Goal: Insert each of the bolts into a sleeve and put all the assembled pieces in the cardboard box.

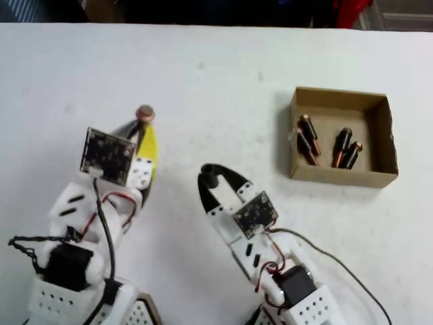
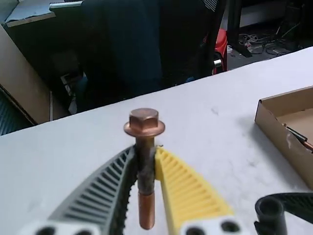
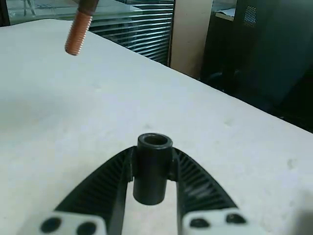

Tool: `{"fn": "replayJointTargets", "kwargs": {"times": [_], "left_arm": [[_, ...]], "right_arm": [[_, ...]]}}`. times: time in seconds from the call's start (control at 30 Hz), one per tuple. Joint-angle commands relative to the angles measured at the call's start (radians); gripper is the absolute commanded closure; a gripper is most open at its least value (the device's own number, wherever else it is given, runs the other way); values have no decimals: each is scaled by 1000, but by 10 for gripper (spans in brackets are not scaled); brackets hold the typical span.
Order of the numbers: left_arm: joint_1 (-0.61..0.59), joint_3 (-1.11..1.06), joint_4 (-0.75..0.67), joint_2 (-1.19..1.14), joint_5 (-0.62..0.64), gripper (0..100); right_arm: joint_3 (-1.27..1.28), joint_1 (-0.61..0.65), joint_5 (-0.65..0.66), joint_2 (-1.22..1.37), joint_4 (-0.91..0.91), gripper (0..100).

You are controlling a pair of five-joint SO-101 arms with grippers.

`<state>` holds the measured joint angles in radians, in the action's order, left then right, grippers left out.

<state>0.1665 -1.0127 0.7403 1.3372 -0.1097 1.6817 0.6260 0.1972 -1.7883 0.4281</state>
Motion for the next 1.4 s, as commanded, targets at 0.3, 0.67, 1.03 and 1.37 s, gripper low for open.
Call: {"fn": "replayJointTargets", "kwargs": {"times": [0.3, 0.67, 1.03, 1.37], "left_arm": [[87, -5, -204, 13, 143, 976], [223, -5, -310, -28, 308, 976], [308, -5, -387, -166, 377, 976], [351, -120, -511, -165, 373, 976]], "right_arm": [[9, 12, -2, -7, 61, 981], [9, 12, -2, -8, 12, 981], [9, 5, -2, -8, -24, 981], [9, -70, -2, -8, -90, 981]]}}
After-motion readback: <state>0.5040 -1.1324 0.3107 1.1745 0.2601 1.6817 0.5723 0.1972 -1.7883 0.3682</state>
